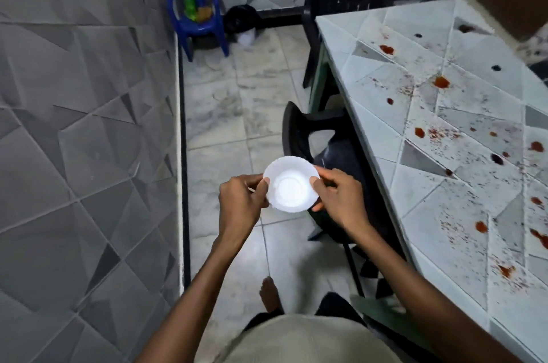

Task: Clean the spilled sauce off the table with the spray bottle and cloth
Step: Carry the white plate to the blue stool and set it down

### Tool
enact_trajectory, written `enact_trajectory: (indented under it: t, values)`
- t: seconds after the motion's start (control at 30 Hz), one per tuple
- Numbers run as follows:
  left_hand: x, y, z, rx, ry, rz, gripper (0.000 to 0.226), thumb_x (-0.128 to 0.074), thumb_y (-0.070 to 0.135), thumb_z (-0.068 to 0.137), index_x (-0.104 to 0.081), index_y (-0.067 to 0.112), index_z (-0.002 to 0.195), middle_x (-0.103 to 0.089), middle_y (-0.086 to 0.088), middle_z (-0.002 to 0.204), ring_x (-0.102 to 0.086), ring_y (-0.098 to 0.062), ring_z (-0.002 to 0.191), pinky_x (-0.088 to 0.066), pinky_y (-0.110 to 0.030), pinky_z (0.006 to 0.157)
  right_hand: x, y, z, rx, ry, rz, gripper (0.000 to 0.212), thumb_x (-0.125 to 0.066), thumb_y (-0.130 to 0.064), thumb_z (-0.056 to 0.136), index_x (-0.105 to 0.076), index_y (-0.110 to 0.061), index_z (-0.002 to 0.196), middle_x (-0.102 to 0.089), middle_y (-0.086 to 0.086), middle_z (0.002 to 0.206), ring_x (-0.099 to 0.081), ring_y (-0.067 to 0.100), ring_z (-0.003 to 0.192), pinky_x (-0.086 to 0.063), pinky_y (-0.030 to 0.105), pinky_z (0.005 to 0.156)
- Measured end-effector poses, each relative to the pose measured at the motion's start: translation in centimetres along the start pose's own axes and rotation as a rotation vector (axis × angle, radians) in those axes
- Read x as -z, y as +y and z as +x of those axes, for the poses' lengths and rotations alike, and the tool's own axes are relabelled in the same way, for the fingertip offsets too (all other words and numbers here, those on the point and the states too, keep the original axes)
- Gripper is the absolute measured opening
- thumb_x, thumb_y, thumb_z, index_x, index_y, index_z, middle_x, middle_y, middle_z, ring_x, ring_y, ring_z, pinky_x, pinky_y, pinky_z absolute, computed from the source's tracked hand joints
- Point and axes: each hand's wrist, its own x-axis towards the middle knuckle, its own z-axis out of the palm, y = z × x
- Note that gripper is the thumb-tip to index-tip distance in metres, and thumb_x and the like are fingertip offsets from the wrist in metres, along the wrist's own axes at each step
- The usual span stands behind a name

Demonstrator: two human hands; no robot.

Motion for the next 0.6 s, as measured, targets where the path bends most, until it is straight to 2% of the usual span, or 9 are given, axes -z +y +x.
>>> enact_trajectory:
  t: [0.07, 0.2, 0.33, 0.47, 0.6]
  values:
    - [2.2, -0.7, 3.4, 0.006, 0.015, 0.026, 0.018, -0.062, 0.021, 0.093, -0.079, 0.017, 0.088, -0.073, 0.005, 0.068, -0.069, -0.004, 0.055, -0.056, -0.029, 0.064, -3.0, -1.8, 2.6, 0.034, 0.000, -0.020, 0.029, -0.065, -0.007, 0.094, -0.072, -0.013, 0.122, -0.059, 0.007, 0.087, -0.068, 0.027, 0.057, -0.053, 0.023, 0.044]
    - [5.4, -2.0, 11.0, 0.012, 0.050, 0.054, 0.021, -0.061, 0.019, 0.091, -0.079, 0.017, 0.080, -0.073, 0.005, 0.064, -0.068, -0.003, 0.055, -0.056, -0.030, 0.065, -8.4, -4.4, 9.1, 0.064, -0.030, -0.064, 0.026, -0.064, -0.007, 0.094, -0.073, -0.011, 0.119, -0.057, 0.009, 0.086, -0.067, 0.022, 0.049, -0.058, 0.040, 0.047]
    - [7.0, -3.0, 18.6, -0.001, 0.065, 0.102, 0.024, -0.061, 0.020, 0.090, -0.077, 0.016, 0.073, -0.070, 0.006, 0.059, -0.068, -0.008, 0.057, -0.056, -0.034, 0.066, -12.5, -5.8, 15.9, 0.080, -0.059, -0.112, 0.024, -0.063, -0.008, 0.096, -0.074, -0.009, 0.117, -0.054, 0.001, 0.081, -0.066, 0.019, 0.046, -0.057, 0.043, 0.051]
    - [9.1, -3.3, 28.6, 0.021, 0.086, 0.120, 0.022, -0.061, 0.024, 0.091, -0.078, 0.019, 0.078, -0.071, 0.006, 0.060, -0.069, -0.011, 0.059, -0.056, -0.034, 0.070, -17.1, -8.1, 25.3, 0.091, -0.082, -0.119, 0.024, -0.062, -0.010, 0.096, -0.073, -0.008, 0.117, -0.056, 0.002, 0.085, -0.065, 0.014, 0.043, -0.056, 0.032, 0.050]
    - [12.3, -1.7, 40.2, 0.123, 0.124, 0.022, 0.015, -0.066, 0.027, 0.091, -0.079, 0.023, 0.096, -0.073, 0.007, 0.069, -0.071, -0.010, 0.062, -0.058, -0.032, 0.071, -21.7, -12.3, 36.1, 0.084, -0.109, -0.071, 0.026, -0.064, -0.012, 0.095, -0.073, -0.010, 0.119, -0.062, 0.003, 0.089, -0.067, 0.017, 0.052, -0.056, 0.025, 0.048]
